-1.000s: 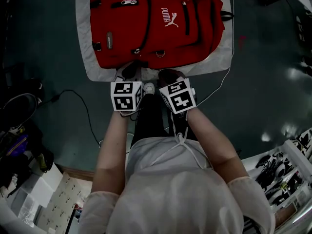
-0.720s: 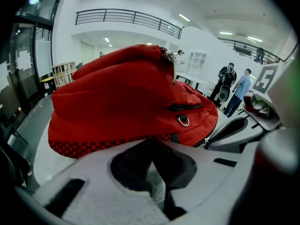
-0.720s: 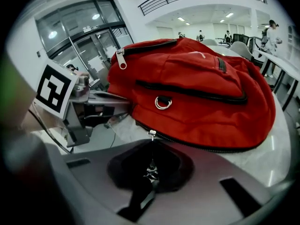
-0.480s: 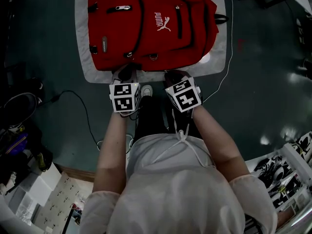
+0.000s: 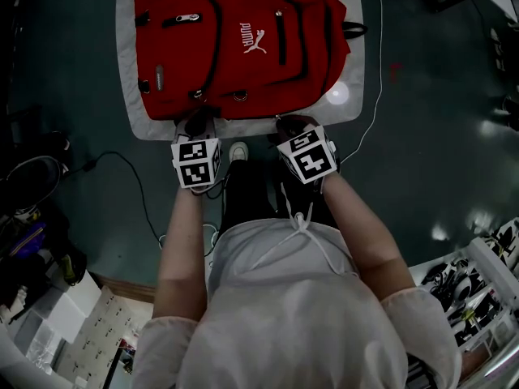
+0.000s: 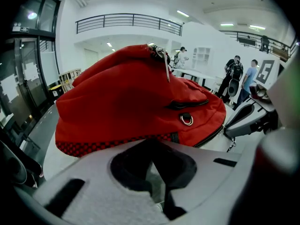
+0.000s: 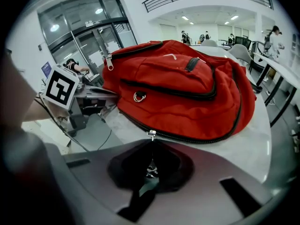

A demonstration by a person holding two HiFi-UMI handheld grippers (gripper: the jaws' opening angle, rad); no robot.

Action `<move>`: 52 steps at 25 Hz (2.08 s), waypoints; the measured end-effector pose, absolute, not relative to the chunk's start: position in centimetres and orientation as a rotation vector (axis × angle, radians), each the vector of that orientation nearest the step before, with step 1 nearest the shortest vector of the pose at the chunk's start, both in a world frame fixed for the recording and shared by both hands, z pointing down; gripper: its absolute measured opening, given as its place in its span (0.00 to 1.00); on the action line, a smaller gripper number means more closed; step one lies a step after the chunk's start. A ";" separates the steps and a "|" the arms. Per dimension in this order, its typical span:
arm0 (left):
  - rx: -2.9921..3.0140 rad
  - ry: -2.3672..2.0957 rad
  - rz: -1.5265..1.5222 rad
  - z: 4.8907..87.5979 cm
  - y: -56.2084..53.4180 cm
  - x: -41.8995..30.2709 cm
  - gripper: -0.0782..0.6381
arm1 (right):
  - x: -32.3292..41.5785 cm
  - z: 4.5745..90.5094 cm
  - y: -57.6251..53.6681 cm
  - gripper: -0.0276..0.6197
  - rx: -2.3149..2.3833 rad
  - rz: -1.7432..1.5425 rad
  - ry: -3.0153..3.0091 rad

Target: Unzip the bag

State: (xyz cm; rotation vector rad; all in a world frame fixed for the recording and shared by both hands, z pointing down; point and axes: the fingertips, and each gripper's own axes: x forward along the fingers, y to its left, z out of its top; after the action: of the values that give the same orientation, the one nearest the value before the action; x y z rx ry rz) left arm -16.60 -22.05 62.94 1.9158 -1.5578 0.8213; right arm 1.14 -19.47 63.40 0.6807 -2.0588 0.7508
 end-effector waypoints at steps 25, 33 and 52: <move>1.877 -1.605 0.846 63.1 -22.2 -16.8 0.14 | 10.4 63.3 -23.5 0.09 0.782 0.614 -1.957; 1.878 -1.605 0.848 63.2 -22.1 -16.7 0.14 | 11.0 63.7 -23.6 0.09 0.848 0.692 -1.959; 2.027 -1.576 0.427 54.2 -22.2 -13.0 0.14 | 5.7 52.6 -25.7 0.09 1.170 0.625 -2.208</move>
State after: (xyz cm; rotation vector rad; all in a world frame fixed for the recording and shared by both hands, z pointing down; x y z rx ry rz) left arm -13.04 -22.25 54.16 2.0272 -1.5757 0.4274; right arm 5.73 -25.73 52.63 1.1703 -2.2075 0.6253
